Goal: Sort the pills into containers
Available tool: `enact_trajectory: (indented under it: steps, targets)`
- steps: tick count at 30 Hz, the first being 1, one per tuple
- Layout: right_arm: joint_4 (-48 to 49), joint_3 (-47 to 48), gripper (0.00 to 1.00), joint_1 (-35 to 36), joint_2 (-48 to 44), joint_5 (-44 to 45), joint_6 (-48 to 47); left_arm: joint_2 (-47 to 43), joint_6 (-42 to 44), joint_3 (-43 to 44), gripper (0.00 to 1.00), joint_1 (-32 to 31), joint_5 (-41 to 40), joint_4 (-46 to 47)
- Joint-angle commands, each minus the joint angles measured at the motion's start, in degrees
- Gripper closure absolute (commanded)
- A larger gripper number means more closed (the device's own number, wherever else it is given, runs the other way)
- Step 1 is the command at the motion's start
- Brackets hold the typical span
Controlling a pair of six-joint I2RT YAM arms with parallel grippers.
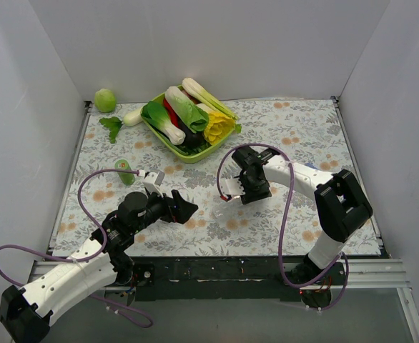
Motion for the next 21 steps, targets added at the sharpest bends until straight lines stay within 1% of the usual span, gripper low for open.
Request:
enact_trajectory:
  steps: [1,11,21]
  targets:
    - [-1.71,2.23,0.94,0.46,0.22,0.94,0.23,-1.04,-0.04,-0.49,0.02,-0.23,0.1,0.79]
    - [-0.74,1.61,0.95,0.38,-0.05,0.15,1.46,-1.04,-0.04,-0.49,0.02,-0.23,0.18,0.61]
    - [1.72,-0.58,0.95,0.02,-3.03,-1.95,3.3,-0.16,-0.21,-0.05,0.02,-0.23,0.8,0.79]
